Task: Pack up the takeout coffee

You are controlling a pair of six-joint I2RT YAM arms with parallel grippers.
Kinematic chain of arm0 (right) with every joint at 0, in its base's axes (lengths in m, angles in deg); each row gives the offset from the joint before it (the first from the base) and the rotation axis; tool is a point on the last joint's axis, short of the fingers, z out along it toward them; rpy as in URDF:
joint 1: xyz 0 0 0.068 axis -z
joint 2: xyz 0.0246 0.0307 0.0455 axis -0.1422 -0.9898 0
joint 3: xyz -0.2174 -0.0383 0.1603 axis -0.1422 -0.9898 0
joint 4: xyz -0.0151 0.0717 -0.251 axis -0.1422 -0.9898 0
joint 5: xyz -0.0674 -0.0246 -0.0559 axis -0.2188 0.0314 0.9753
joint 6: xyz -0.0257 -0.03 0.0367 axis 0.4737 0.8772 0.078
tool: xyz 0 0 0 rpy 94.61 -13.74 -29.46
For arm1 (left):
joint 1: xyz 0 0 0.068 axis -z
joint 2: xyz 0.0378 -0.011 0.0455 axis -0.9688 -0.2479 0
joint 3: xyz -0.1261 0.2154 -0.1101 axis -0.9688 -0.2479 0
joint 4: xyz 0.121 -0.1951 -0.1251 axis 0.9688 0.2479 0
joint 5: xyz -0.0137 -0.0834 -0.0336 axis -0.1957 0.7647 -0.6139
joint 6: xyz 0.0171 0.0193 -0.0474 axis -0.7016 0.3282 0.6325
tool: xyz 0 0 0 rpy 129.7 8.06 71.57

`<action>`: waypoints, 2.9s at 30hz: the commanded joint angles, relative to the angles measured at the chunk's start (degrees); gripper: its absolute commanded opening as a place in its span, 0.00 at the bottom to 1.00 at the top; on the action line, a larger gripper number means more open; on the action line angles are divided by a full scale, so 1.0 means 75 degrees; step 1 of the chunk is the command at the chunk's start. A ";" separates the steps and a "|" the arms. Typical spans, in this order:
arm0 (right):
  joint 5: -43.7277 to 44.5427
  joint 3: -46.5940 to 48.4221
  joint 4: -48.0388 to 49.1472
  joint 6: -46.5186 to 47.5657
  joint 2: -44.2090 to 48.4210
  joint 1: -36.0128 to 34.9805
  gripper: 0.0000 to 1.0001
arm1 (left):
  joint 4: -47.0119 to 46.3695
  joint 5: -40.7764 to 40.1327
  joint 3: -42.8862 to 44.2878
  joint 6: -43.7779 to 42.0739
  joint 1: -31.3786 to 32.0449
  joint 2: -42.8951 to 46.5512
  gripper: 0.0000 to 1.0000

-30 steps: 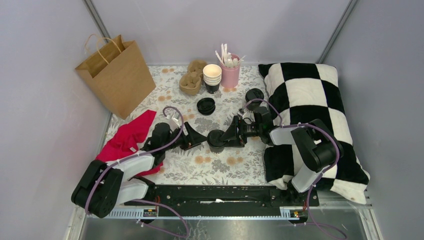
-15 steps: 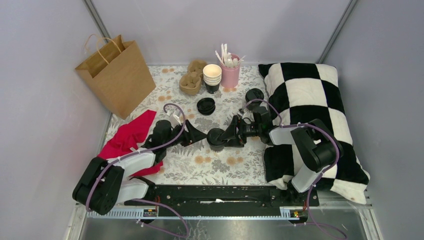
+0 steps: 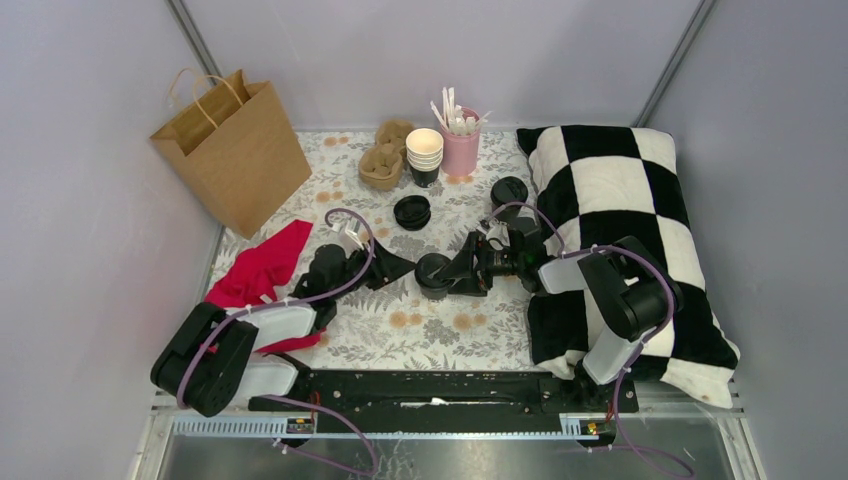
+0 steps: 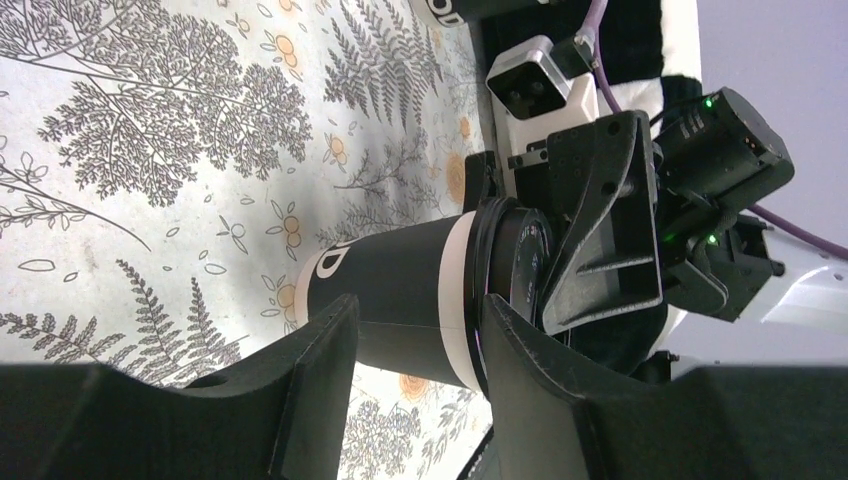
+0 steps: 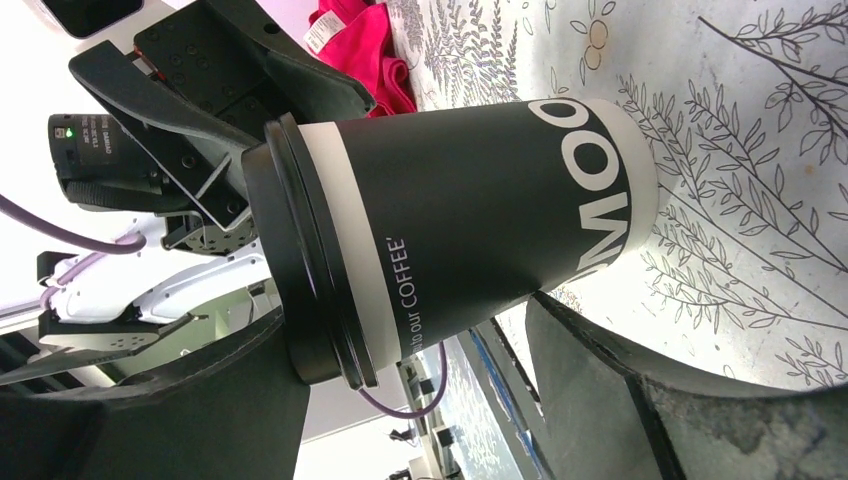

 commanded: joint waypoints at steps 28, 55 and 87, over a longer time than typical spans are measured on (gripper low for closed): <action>0.1072 0.1343 -0.3397 0.2179 0.0413 -0.0032 0.83 | 0.4721 -0.1719 0.1700 -0.1137 0.1590 0.0493 0.64; 0.2511 0.3728 -0.8046 0.4846 0.1636 -0.0091 1.00 | 0.5658 -0.0874 0.3030 -0.1892 0.0898 0.1598 0.90; 0.1396 0.4376 -0.6509 0.3535 -0.0176 -0.0197 0.73 | 0.1734 -0.0057 0.1419 0.0396 0.1984 0.0714 0.82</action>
